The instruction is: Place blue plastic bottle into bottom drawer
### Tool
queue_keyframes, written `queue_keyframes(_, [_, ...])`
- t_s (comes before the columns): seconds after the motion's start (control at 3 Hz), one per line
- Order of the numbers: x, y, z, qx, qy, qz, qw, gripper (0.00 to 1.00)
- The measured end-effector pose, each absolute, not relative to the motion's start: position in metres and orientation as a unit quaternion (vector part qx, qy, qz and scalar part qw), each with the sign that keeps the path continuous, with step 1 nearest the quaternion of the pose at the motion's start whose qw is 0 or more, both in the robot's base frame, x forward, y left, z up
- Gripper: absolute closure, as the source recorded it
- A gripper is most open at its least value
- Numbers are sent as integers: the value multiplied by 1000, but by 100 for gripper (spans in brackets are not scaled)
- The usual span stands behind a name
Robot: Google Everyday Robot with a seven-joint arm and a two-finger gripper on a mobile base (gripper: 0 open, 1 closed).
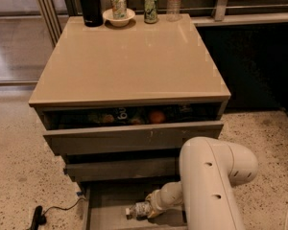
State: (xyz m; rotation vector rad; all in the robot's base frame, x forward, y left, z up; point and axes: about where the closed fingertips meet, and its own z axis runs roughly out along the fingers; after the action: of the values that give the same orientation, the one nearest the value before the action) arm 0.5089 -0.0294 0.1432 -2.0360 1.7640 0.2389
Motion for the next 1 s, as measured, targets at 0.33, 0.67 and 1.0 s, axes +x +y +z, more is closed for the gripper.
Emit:
queue_keyframes(0.33, [509,-29,143,-735,637,86,217,100])
queue_keyframes(0.67, [509,-29,143,-735,637,86,217,82])
queue_keyframes(1.0, [509,-29,143,-735,637,86,217,59])
